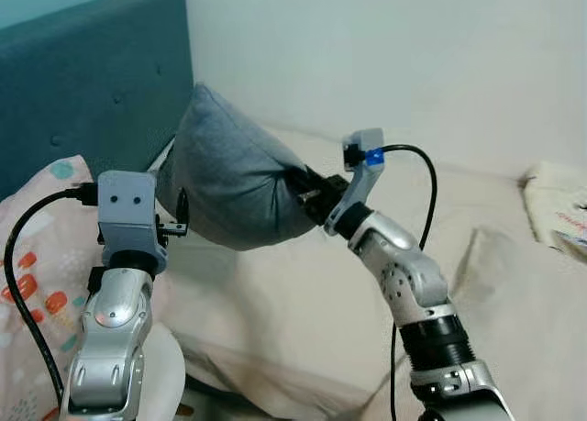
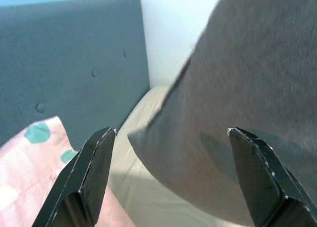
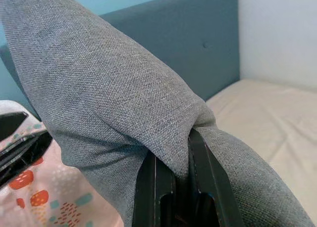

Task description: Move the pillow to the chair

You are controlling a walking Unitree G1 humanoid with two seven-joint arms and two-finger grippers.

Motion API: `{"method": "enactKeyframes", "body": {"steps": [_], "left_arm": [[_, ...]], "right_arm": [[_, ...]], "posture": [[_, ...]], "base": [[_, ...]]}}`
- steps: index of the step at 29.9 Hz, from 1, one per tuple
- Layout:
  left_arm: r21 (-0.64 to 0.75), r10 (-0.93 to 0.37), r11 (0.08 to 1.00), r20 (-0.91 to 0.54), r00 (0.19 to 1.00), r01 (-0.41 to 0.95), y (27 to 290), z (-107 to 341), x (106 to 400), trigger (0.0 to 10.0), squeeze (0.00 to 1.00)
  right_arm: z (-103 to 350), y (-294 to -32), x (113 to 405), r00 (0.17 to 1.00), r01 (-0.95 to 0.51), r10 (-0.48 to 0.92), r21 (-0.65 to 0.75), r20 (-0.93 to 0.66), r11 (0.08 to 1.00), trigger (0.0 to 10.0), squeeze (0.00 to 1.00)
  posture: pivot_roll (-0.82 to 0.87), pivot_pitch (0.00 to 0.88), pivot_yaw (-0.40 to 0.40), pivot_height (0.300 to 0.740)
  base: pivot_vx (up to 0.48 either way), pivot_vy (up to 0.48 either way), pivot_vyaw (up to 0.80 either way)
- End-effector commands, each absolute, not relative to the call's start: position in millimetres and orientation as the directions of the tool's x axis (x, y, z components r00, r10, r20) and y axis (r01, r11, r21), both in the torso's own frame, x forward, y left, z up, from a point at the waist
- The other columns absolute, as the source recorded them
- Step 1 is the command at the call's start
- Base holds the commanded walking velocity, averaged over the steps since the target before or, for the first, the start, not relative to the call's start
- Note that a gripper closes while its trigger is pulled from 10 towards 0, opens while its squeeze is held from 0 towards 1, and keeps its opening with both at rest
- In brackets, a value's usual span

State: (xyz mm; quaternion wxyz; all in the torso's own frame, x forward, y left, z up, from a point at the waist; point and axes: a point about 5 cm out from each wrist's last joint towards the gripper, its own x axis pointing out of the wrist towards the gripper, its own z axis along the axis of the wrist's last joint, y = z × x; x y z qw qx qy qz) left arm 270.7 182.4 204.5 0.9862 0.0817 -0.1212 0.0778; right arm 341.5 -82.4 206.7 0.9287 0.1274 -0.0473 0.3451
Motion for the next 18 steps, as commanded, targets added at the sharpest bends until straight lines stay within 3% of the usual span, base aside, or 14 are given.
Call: {"method": "enactKeyframes", "body": {"steps": [1, 15, 18], "left_arm": [[0.158, 0.120, 0.974, 0.246, 0.962, -0.162, 180.8, 201.8, 269.8, 10.0, 0.00], [0.141, 0.118, 0.979, 0.204, 0.972, -0.148, 172.8, 188.5, 262.7, 10.0, 0.00], [0.099, 0.059, 0.992, 0.170, 0.984, -0.077, 153.3, 179.4, 249.7, 10.0, 0.00]], "right_arm": [[220.8, -81.5, 338.6, 0.734, -0.677, 0.634, 0.181, 0.245, 0.713, 0.0, 0.00], [189.5, -75.0, 323.8, 0.721, -0.692, 0.672, 0.133, 0.168, 0.709, 0.0, 0.00], [177.0, -75.0, 314.2, 0.717, -0.697, 0.684, 0.122, 0.134, 0.706, 0.0, 0.00]], "posture": [[0.03, 0.000, -0.126, 0.730], [0.03, 0.000, -0.119, 0.740], [0.03, 0.000, -0.119, 0.740]], "base": [[0.000, 0.000, 0.00], [0.000, 0.000, 0.00], [0.000, 0.000, 0.80]]}}
